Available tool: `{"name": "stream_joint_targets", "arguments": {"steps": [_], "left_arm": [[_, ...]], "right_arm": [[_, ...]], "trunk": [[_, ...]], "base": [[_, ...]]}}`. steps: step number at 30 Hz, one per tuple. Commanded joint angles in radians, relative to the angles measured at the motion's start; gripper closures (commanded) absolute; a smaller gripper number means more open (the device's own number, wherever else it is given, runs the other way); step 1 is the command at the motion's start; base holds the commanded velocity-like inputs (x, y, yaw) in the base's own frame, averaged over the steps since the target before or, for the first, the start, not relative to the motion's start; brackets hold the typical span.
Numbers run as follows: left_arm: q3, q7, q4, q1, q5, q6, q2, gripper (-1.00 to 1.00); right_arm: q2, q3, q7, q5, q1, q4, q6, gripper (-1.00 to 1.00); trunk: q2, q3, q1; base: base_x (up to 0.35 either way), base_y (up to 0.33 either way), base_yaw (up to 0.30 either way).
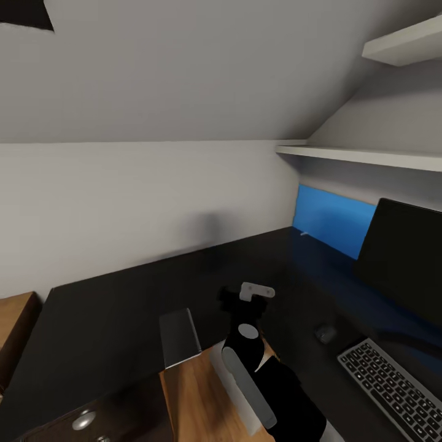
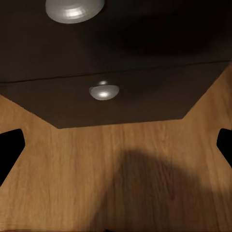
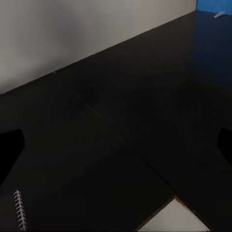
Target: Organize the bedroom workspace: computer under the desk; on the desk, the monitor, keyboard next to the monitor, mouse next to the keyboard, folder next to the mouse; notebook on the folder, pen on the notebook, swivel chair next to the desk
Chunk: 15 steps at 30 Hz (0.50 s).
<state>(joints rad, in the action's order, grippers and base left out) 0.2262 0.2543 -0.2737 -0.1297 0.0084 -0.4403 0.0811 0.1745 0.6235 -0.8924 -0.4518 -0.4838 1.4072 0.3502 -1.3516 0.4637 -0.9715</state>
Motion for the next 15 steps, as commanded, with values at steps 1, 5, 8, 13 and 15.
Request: {"name": "stream_joint_targets", "arguments": {"steps": [1, 5, 8, 13, 15], "left_arm": [[0.0, 0.003, 0.001, -0.001, 0.001, -0.003, 0.0, -1.0], [0.0, 0.003, 0.001, -0.001, 0.001, -0.003, 0.0, -1.0], [0.001, 0.003, 0.001, -0.001, 0.001, -0.003, 0.0, -1.0], [0.001, 0.002, 0.001, -0.001, 0.001, -0.003, -0.001, -1.0], [0.001, 0.002, 0.001, -0.001, 0.002, -0.003, -0.001, -1.0]], "right_arm": [[0.0, 0.001, -0.007, -0.003, -0.001, 0.001, 0.007, -1.0], [0.0, 0.001, -0.008, -0.003, -0.001, 0.001, 0.007, -1.0], [0.0, 0.001, -0.008, -0.002, -0.001, 0.001, 0.007, -1.0], [0.0, 0.001, -0.008, -0.002, -0.001, 0.001, 0.007, -1.0], [0.0, 0.001, -0.008, -0.002, -0.001, 0.001, 0.007, -1.0]], "trunk": [[-0.001, 0.001, 0.0], [-0.001, 0.001, 0.0], [-0.001, 0.001, 0.0], [-0.001, 0.001, 0.0], [-0.001, 0.001, 0.0]], "base": [[-0.044, 0.0, 0.274], [-0.1, 0.004, 0.276], [-0.172, 0.04, 0.277], [-0.229, 0.078, 0.277], [-0.281, 0.094, 0.277]]}}
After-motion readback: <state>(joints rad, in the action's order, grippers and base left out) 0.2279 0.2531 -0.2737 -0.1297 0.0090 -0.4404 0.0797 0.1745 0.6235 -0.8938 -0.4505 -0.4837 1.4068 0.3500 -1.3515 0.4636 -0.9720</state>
